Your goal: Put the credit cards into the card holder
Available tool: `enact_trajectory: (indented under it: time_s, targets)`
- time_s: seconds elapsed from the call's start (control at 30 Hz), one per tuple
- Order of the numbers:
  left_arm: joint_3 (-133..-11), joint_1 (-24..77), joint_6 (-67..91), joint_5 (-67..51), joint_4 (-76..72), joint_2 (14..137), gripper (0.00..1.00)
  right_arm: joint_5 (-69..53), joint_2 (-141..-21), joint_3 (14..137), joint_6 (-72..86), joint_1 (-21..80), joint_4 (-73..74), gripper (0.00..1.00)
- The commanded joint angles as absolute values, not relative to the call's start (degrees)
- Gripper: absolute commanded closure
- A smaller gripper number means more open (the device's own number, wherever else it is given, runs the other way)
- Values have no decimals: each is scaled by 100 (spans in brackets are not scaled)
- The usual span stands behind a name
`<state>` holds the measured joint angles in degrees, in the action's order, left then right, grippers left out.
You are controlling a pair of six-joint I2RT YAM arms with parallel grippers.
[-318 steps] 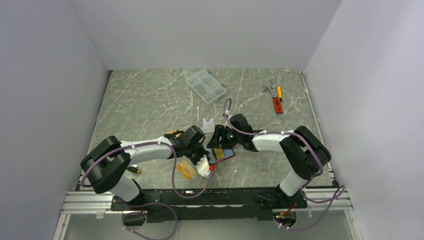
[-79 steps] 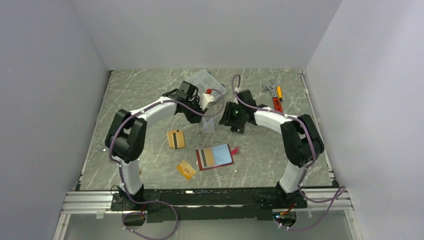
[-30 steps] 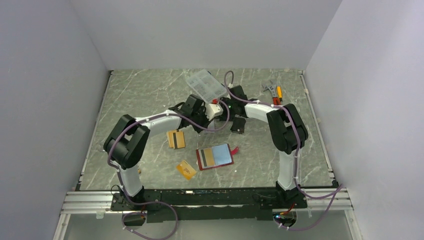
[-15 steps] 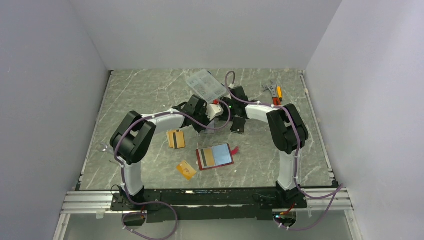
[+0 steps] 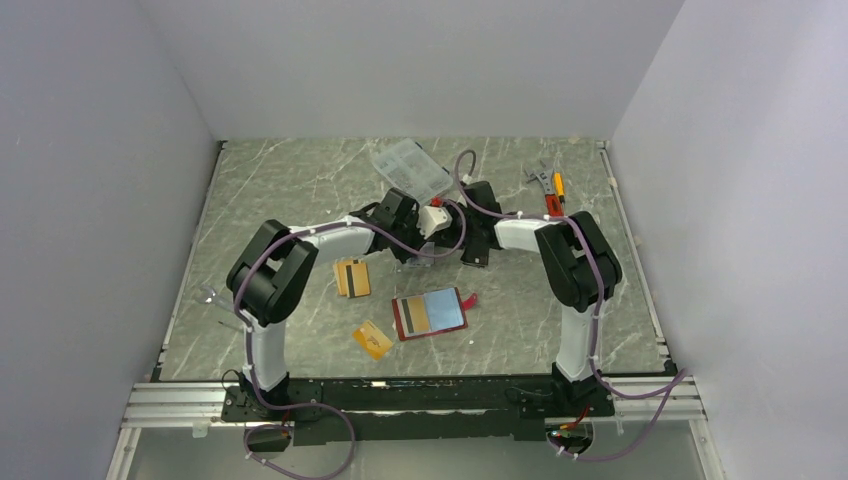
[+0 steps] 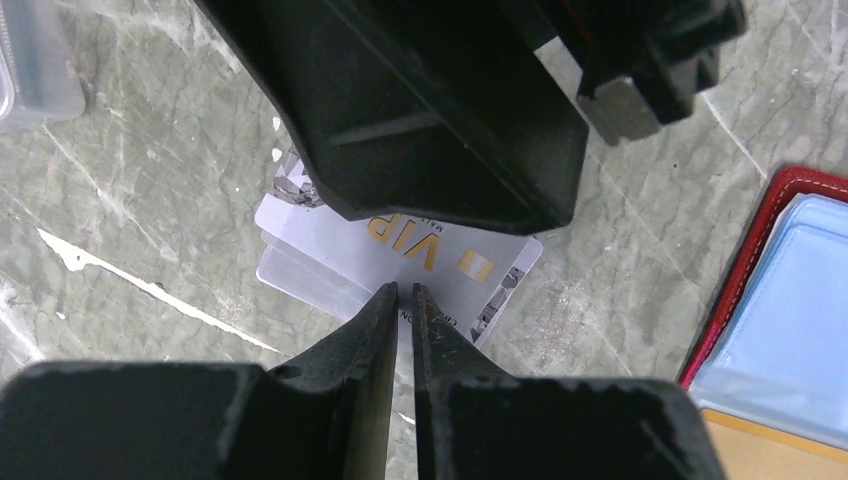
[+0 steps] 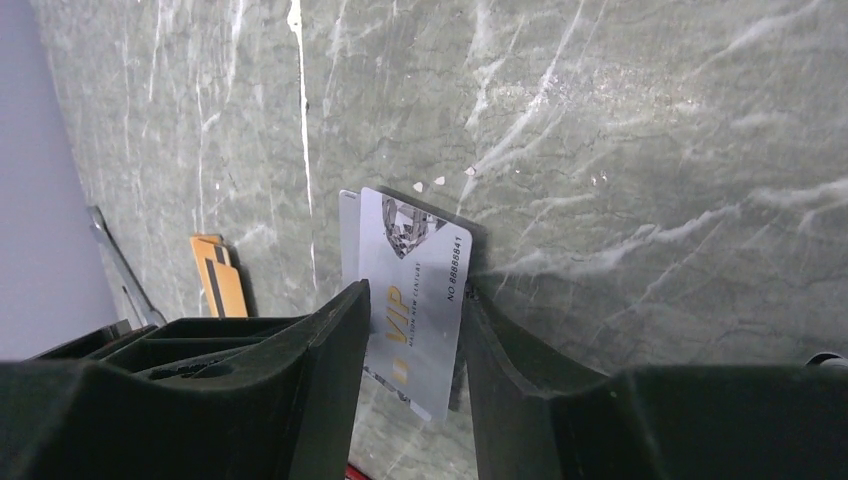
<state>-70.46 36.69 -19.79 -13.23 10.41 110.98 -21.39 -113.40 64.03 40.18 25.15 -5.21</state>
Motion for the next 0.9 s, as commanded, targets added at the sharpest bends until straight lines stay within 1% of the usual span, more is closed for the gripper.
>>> enact_trajectory:
  time_s: [0.0,0.23,0.57,0.77,0.87]
  targets:
    - [-7115,3790,-1902,-1382,1181,11351,85,-2183,-11257,5994,4181,2510,-505,58]
    - [-7159,3852,-1893,-1449,1202,11438,85,-2266,-11118,5507,4437,2335,-892,63]
    - [-7351,3913,-1887,-1548,1293,11590,86,-3062,-11033,4935,5033,2077,-2135,69]
    - [-7369,3906,-1829,-1697,1325,11633,87,-3480,-11125,4848,5311,2053,-2815,72]
    - [-7366,3901,-1826,-1703,1353,11622,87,-3541,-11134,4815,5354,2057,-2903,73]
